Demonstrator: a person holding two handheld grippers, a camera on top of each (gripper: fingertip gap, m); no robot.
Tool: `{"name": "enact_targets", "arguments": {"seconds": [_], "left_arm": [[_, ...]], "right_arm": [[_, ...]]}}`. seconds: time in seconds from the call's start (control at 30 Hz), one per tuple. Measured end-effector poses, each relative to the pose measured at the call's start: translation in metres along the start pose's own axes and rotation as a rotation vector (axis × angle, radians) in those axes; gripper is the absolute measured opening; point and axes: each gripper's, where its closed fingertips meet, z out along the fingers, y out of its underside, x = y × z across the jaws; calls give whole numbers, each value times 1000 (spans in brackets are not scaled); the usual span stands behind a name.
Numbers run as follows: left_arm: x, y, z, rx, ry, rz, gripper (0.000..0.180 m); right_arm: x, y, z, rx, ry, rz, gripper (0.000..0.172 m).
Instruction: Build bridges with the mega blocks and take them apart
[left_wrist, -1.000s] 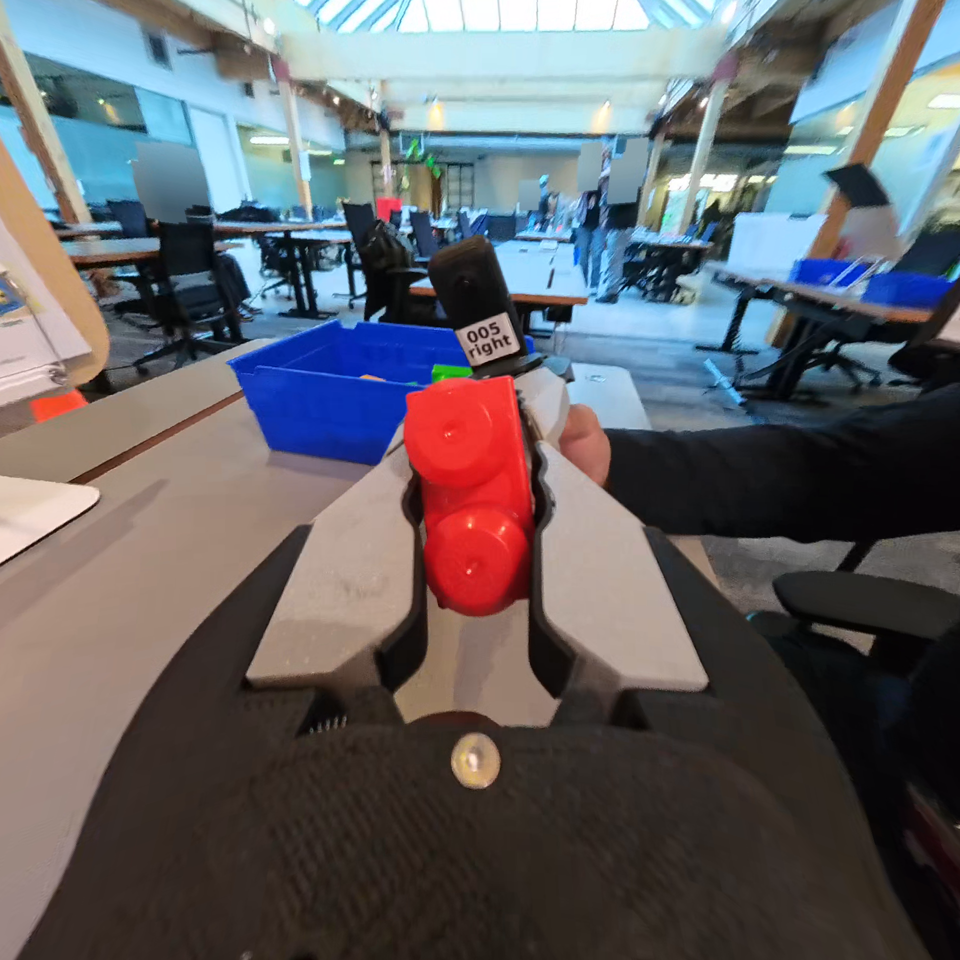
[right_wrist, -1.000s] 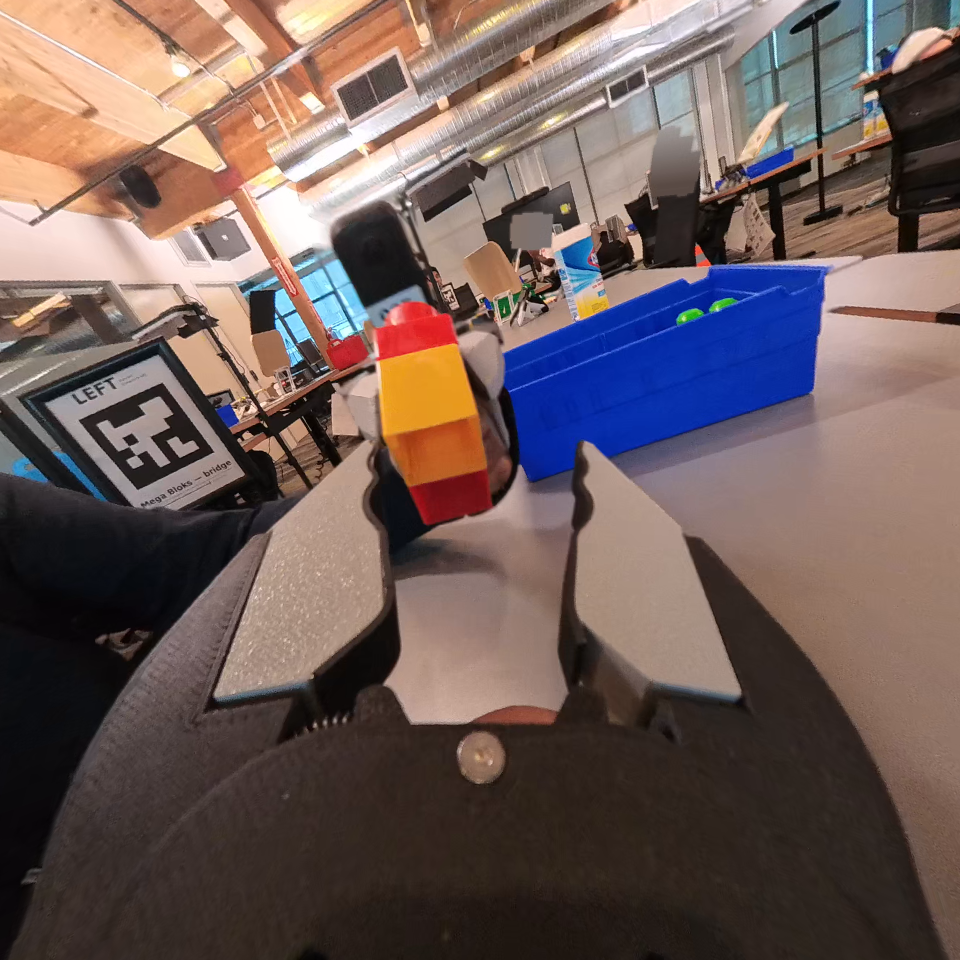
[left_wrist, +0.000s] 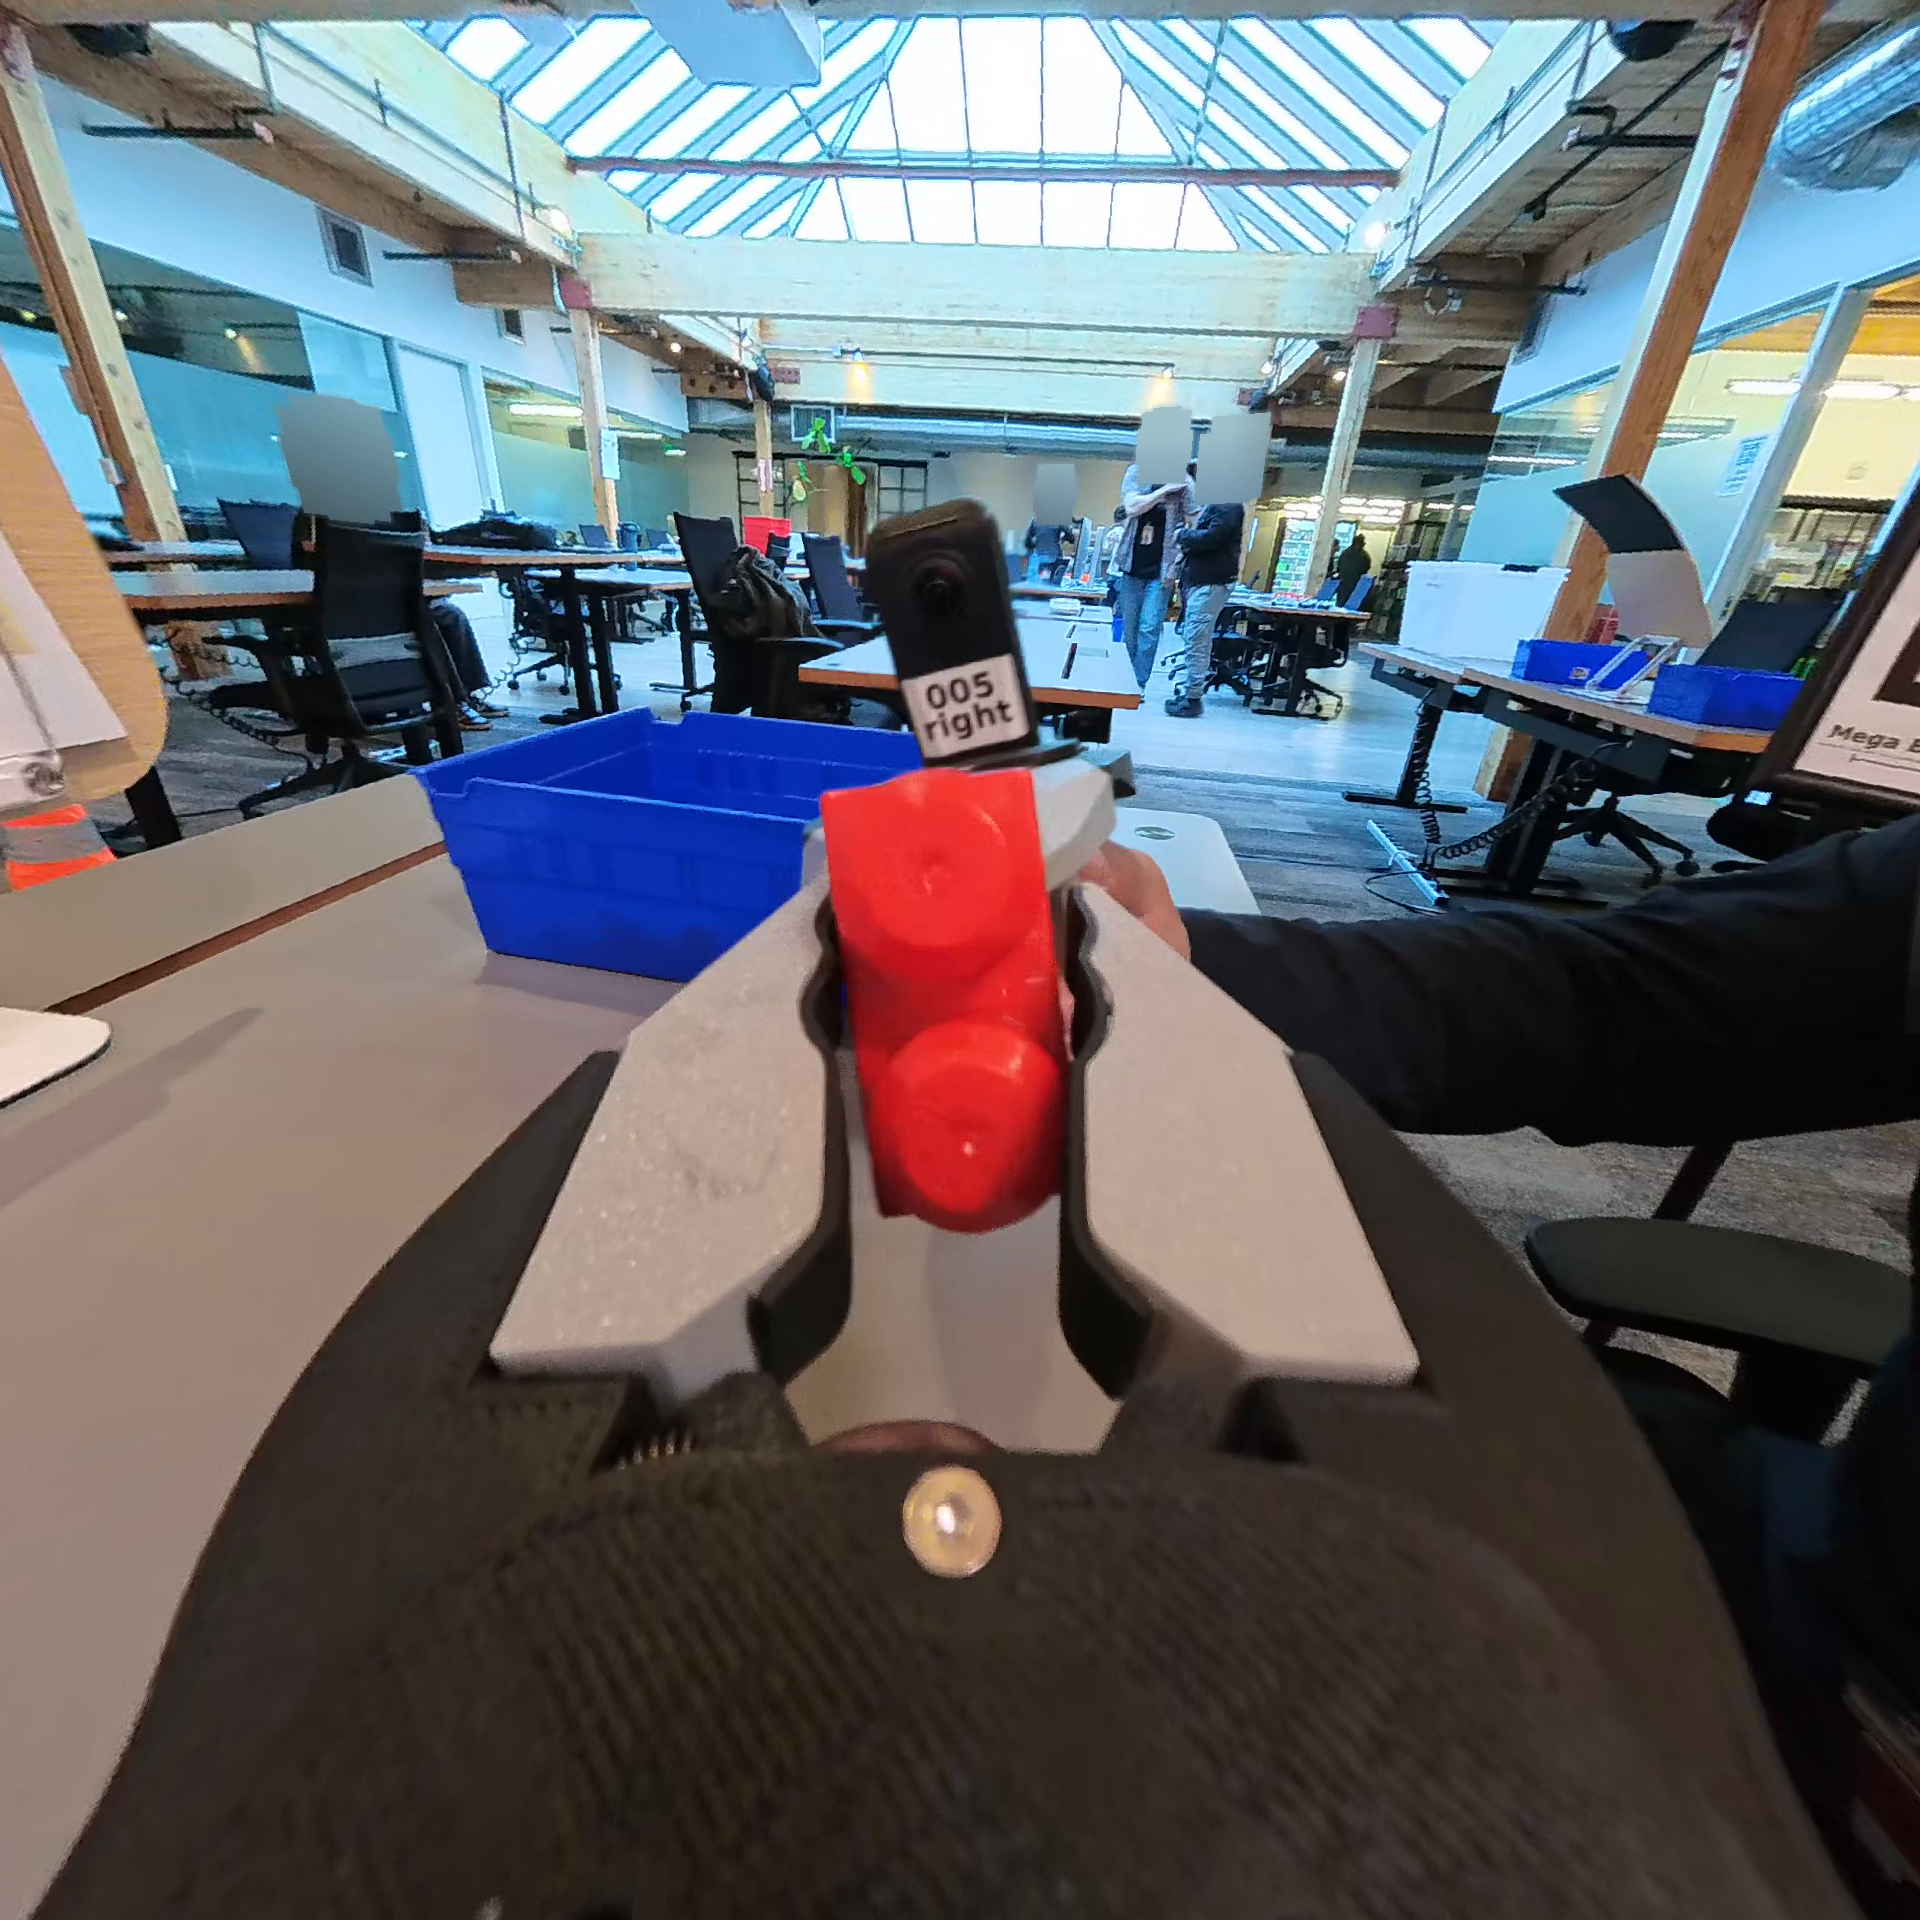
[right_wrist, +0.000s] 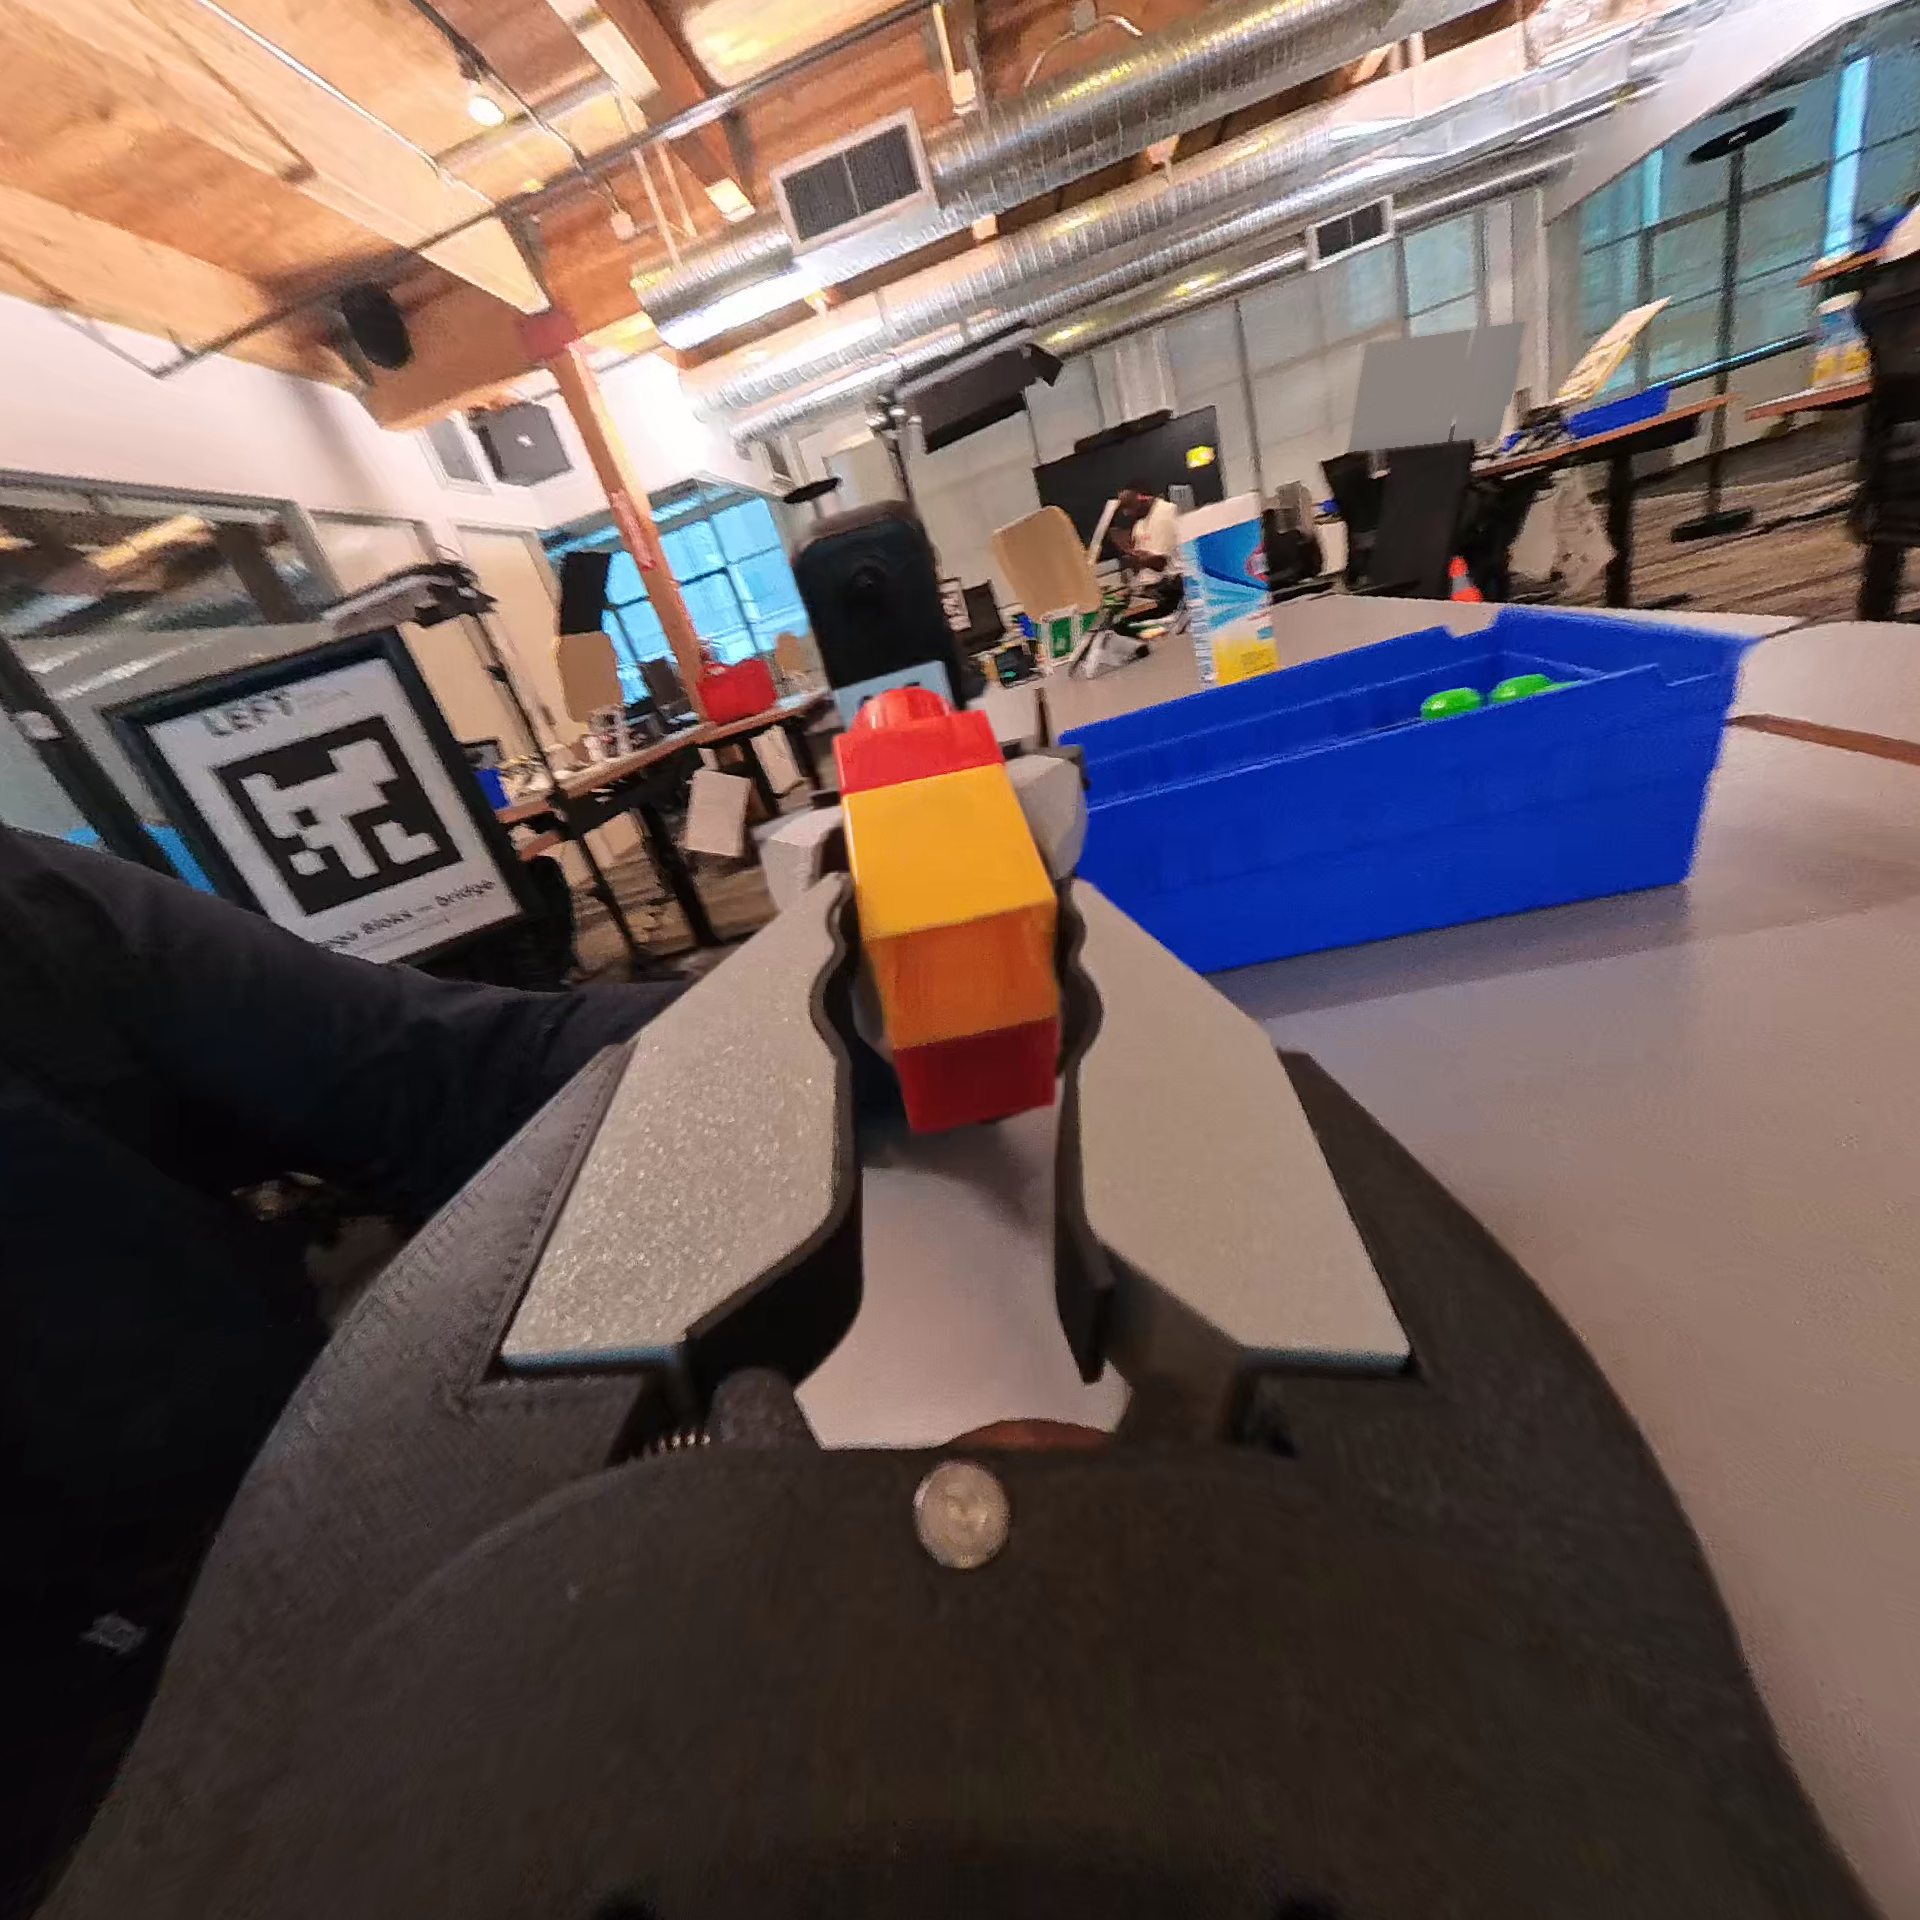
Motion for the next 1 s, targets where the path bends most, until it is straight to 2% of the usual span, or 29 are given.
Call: {"name": "enact_targets", "arguments": {"seconds": [0.1, 0.27, 0.37, 0.63, 0.83, 1.0], "left_arm": [[-6, -1, -4, -1, -6, -35, 36], [-12, 5, -7, -43, -49, 3, 36], [-5, 11, -6, -75, 1, -12, 37], [-5, 29, -8, -173, 26, -41, 38], [-3, 56, -2, -306, 22, 11, 41], [-1, 59, -2, -325, 31, 23, 41]], "right_arm": [[4, -2, -4, -6, 35, -16, 33], [10, -1, -7, -26, 79, -22, 33], [7, 2, -7, -47, 46, -1, 33], [8, 8, -6, -90, 72, -25, 32], [11, 9, -7, -96, 81, -5, 32], [10, 10, -7, -105, 77, -14, 32]]}}
